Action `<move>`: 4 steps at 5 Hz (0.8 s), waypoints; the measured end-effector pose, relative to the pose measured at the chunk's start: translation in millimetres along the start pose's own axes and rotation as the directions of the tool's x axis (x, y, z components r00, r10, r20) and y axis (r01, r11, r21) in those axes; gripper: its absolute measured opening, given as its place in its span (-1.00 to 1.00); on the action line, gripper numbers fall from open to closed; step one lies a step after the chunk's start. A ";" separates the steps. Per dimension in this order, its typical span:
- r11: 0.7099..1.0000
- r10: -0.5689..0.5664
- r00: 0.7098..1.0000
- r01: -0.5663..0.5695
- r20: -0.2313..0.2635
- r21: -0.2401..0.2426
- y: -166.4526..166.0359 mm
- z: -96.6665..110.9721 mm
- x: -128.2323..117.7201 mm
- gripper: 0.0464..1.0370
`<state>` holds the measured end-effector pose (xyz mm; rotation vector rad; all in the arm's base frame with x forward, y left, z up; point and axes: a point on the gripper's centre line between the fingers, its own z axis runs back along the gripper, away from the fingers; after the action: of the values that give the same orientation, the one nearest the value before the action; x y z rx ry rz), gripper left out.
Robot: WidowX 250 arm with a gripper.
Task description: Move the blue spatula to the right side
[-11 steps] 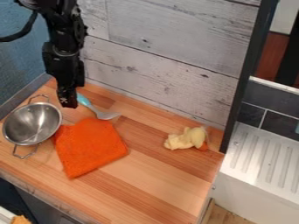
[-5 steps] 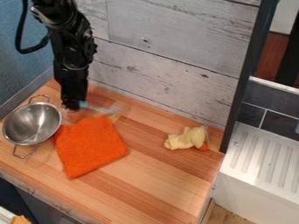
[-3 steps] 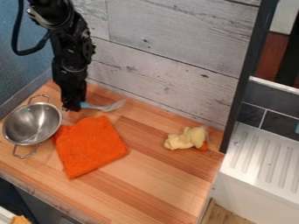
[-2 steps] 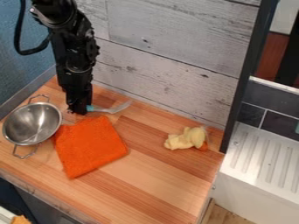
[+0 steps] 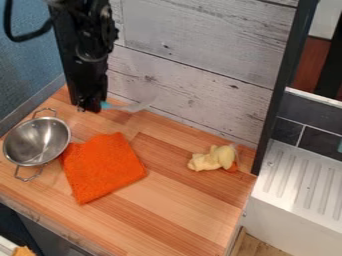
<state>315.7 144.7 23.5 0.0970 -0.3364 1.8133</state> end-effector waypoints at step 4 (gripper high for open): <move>0.983 -0.183 0.983 0.183 -0.027 -0.003 101.1 36.9 -79.5 -0.47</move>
<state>236.2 36.9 21.7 0.0994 -0.2984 1.6310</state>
